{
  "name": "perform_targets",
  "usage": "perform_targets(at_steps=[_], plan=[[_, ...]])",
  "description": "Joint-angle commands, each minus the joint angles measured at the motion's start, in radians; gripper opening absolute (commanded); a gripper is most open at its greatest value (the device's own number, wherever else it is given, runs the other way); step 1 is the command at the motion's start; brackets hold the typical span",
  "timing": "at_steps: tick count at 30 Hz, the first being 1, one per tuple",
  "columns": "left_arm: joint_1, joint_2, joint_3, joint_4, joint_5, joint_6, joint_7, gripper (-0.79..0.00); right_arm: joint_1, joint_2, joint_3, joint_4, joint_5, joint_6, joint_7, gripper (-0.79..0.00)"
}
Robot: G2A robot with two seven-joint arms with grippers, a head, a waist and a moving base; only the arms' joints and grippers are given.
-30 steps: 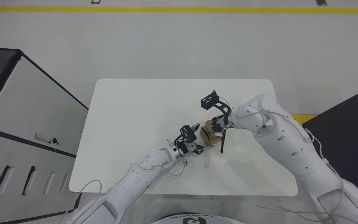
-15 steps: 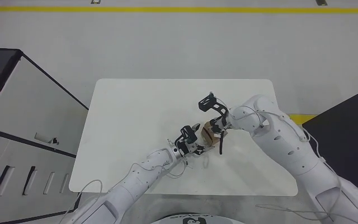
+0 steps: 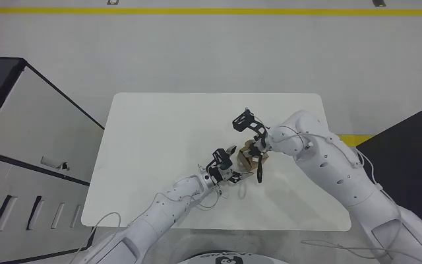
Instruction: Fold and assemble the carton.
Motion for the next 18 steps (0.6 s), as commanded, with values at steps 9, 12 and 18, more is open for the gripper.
perform_targets(at_steps=[9,12,18], plan=[[0.003,0.001,-0.003,0.003,0.002,-0.001,0.009,0.000,-0.005,0.005,0.039,-0.012,0.018,0.007,0.013,-0.456],[0.004,0.002,-0.004,0.002,0.002,-0.003,0.011,0.000,-0.009,0.004,0.037,-0.003,0.014,0.003,0.017,-0.465],[0.005,0.002,-0.005,0.002,0.002,-0.005,0.014,0.000,0.001,-0.003,0.017,0.023,0.006,-0.002,0.014,-0.529]])
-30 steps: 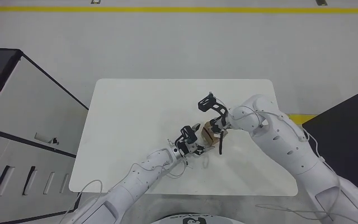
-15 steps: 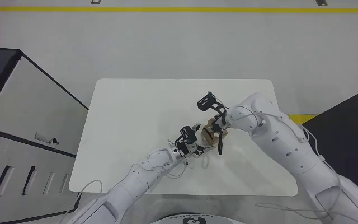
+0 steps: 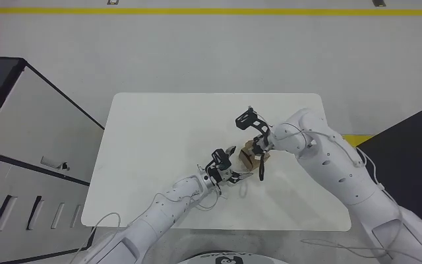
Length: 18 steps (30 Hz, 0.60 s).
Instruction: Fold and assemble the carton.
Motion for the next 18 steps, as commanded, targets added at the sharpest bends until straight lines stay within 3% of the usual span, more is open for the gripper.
perform_targets(at_steps=[1,8,11,13,14,15,16,18], plan=[[0.001,0.000,-0.001,0.001,0.000,-0.001,0.002,0.000,0.005,-0.003,-0.007,0.008,-0.002,-0.002,0.000,-0.548],[0.003,0.003,-0.005,0.001,0.000,-0.002,0.008,0.000,0.025,-0.013,-0.034,0.034,-0.012,-0.007,0.002,-0.643],[0.004,0.004,-0.008,-0.001,-0.001,-0.003,0.012,0.000,0.033,-0.018,-0.044,0.044,-0.019,-0.010,0.004,-0.650],[0.005,0.004,-0.009,-0.002,0.000,-0.004,0.013,0.000,0.037,-0.021,-0.049,0.049,-0.018,-0.011,0.006,-0.588],[0.006,0.005,-0.009,-0.004,0.000,-0.004,0.015,0.000,0.040,-0.022,-0.050,0.051,-0.020,-0.011,0.006,-0.505],[0.006,0.005,-0.009,-0.003,0.001,-0.004,0.016,0.000,0.042,-0.022,-0.052,0.050,-0.027,-0.010,0.006,-0.357],[0.006,0.005,-0.010,-0.003,0.002,-0.005,0.017,0.000,0.044,-0.023,-0.053,0.048,-0.034,-0.007,0.009,-0.317],[0.006,0.006,-0.011,-0.003,0.001,-0.005,0.020,0.000,0.047,-0.023,-0.052,0.041,-0.046,-0.001,0.016,-0.311]])
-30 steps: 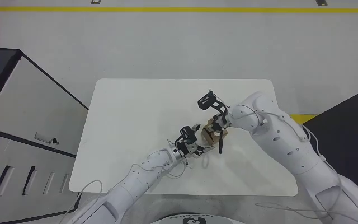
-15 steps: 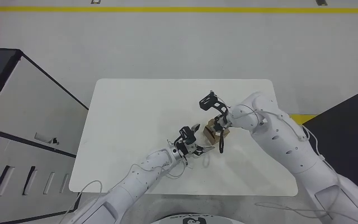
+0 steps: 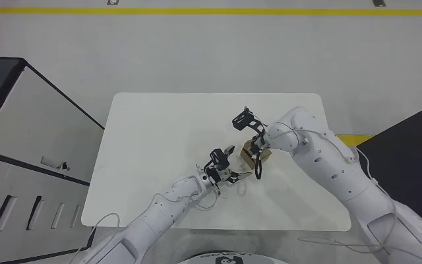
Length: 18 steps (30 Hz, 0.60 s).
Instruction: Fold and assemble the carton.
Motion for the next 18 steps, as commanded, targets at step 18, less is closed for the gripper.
perform_targets(at_steps=[18], plan=[[0.005,0.004,-0.007,0.009,0.004,0.002,0.025,0.000,-0.011,0.003,0.063,0.021,0.044,0.000,0.011,-0.425]])
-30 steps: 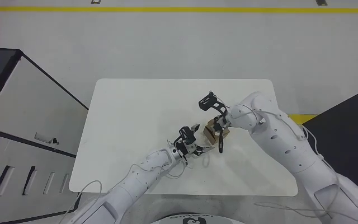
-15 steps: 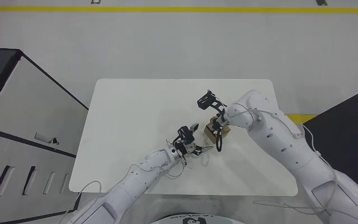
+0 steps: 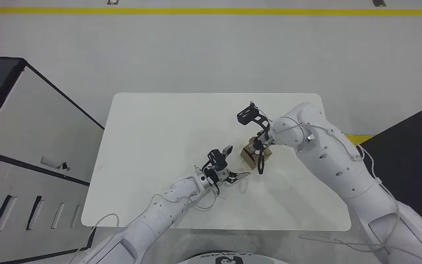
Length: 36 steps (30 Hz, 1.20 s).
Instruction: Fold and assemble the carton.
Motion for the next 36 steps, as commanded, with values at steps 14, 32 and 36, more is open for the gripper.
perform_targets(at_steps=[14,32,36], plan=[[0.007,0.005,-0.007,-0.006,0.003,0.005,0.002,0.000,0.006,-0.010,-0.021,0.042,0.022,-0.023,-0.005,-0.597],[0.016,0.010,-0.010,-0.021,0.008,0.001,-0.005,0.000,0.022,-0.031,-0.086,0.059,-0.018,-0.034,-0.003,-0.600],[0.019,0.011,-0.010,-0.026,0.011,0.000,-0.003,0.000,0.026,-0.035,-0.098,0.062,-0.030,-0.033,-0.001,-0.603]])
